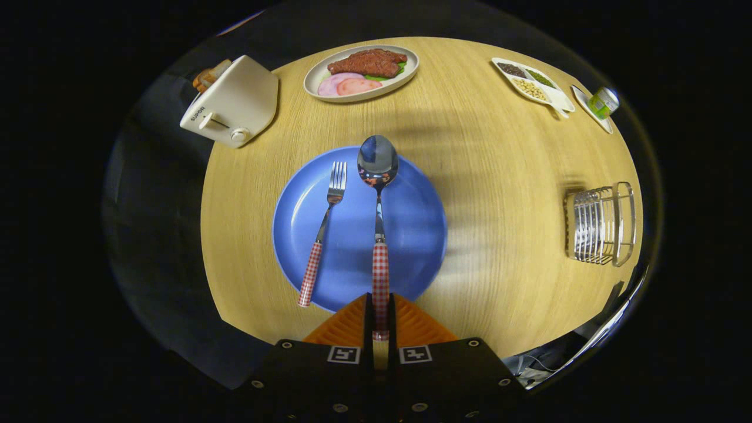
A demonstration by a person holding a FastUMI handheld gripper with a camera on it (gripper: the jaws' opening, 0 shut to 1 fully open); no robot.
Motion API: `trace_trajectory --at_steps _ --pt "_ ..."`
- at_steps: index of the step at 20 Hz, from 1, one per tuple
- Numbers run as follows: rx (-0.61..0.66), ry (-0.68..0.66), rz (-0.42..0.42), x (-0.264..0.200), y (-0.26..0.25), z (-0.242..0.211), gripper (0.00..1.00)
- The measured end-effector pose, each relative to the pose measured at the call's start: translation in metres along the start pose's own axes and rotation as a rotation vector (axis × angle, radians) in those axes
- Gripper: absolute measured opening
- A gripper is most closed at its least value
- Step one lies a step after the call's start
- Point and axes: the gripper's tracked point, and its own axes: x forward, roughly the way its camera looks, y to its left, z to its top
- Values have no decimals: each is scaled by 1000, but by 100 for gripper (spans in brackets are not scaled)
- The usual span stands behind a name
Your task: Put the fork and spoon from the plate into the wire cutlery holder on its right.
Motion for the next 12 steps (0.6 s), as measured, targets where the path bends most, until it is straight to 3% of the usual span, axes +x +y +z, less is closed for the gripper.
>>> trace_trajectory --at_steps 6,9,12 --pt "55 -93 -69 -75 -101 6 10" --pt "81 -65 -144 -96 -165 -7 10" --pt "98 10 -150 -108 -203 -22 10"
